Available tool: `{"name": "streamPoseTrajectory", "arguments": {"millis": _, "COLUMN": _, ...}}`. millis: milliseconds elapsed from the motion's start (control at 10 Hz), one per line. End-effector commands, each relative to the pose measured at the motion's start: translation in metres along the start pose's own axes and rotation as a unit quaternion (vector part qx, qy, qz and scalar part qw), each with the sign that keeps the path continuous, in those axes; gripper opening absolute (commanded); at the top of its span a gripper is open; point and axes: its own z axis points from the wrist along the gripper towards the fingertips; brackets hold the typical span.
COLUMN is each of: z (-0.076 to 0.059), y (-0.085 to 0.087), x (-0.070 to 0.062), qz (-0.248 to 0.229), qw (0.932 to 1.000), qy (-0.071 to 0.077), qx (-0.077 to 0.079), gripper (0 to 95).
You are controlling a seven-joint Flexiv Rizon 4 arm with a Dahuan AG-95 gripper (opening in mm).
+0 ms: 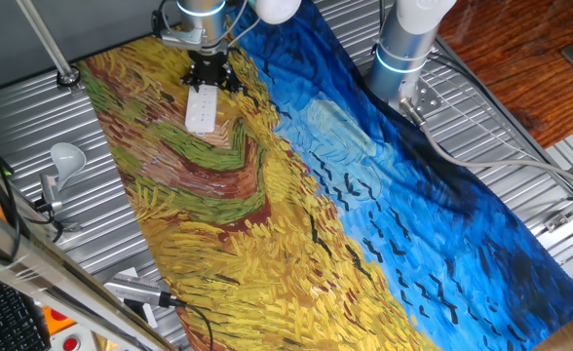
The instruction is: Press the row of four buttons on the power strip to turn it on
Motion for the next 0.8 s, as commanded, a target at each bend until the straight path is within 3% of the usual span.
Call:
{"name": "streamPoseTrajectory", "arguments": {"millis": 100, "z": 0.024, "y": 0.0, "x": 0.0, "qz": -0.001, "qw": 1.0, "qy": 0.001, "qx": 0.0, "gripper": 95.0}}
{"name": "streamPoseTrajectory", "arguments": {"millis": 800, "z": 0.009, "y": 0.001, "x": 0.0, "qz": 0.006, "qw": 1.0, "qy": 0.002, "qx": 0.003, "gripper": 95.0}}
